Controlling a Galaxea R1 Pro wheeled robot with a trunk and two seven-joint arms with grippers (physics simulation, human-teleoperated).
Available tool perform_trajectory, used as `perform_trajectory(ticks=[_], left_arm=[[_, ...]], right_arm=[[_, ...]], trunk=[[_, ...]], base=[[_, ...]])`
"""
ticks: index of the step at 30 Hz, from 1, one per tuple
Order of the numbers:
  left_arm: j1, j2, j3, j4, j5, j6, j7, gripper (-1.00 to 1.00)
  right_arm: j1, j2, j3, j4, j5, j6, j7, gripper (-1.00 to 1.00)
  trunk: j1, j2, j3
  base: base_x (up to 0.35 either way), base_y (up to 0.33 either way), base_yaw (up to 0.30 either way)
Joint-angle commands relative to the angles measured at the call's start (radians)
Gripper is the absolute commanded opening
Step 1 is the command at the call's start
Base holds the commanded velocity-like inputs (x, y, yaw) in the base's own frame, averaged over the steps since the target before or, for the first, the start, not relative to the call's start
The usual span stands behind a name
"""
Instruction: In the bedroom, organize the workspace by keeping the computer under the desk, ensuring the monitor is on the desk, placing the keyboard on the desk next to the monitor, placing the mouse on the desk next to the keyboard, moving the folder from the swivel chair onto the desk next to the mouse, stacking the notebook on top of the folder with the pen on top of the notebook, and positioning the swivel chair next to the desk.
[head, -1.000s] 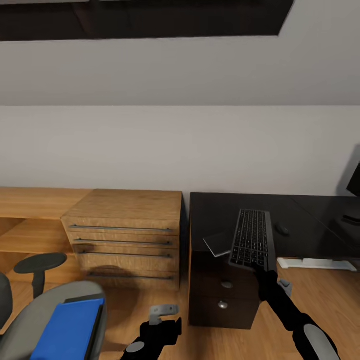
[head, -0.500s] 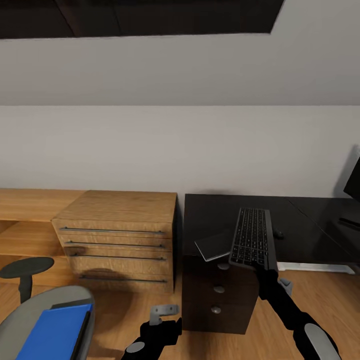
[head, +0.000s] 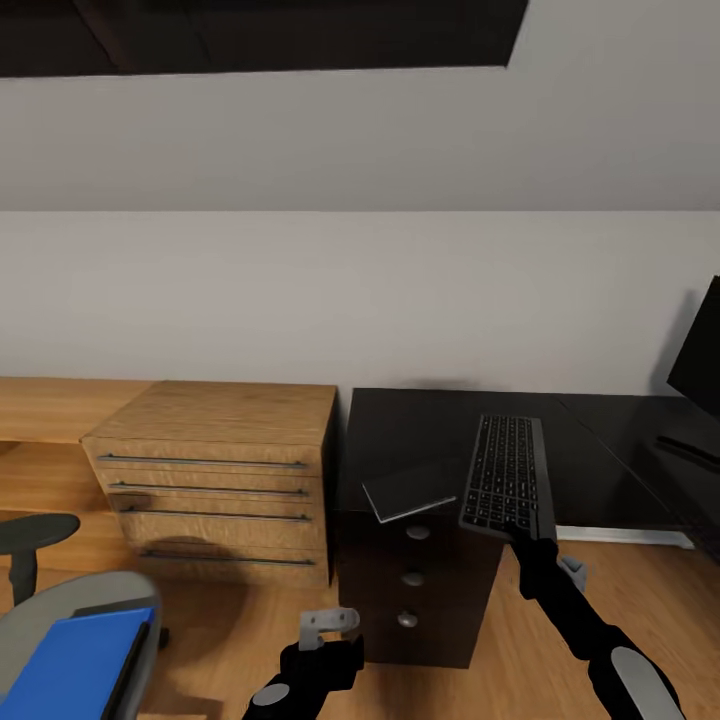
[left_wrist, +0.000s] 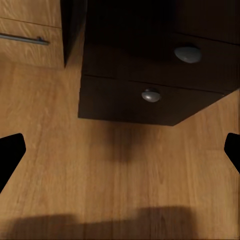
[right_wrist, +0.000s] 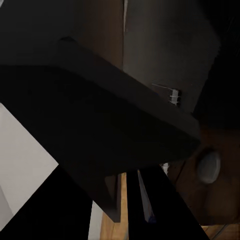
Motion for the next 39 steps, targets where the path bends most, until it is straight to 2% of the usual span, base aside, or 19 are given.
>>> perform_trajectory(ticks=[1,4,23,39], left_arm=[[-0.001,0.000,-0.001,-0.001,0.011,0.002,0.010,1.00],[-0.001,0.000,-0.001,-0.001,0.011,0.002,0.010,1.00],[-0.001,0.000,-0.001,-0.001,0.011,0.002,0.010,1.00],[-0.001,0.000,0.003,-0.034,0.011,0.005,0.008,1.00]], right_arm=[[-0.001,0.000,-0.005,0.001,-0.008,0.005,0.002,-1.00],[-0.001,0.000,-0.026,0.003,-0.008,0.006,0.002,-1.00],[-0.001,0.001,-0.080,0.011,-0.010,0.007,-0.002,-1.00],[-0.001,0.001,-0.088,0.082,-0.006,-0.001,-0.008,-1.00]], trunk=[[0.000,-0.001,-0.001],[0.000,-0.001,-0.001],[0.000,-0.001,-0.001],[0.000,-0.001,-0.001]], base=[[0.000,-0.336,0.000],[0.000,-0.334,0.000],[0.000,-0.268,0.000],[0.000,-0.023,0.000]])
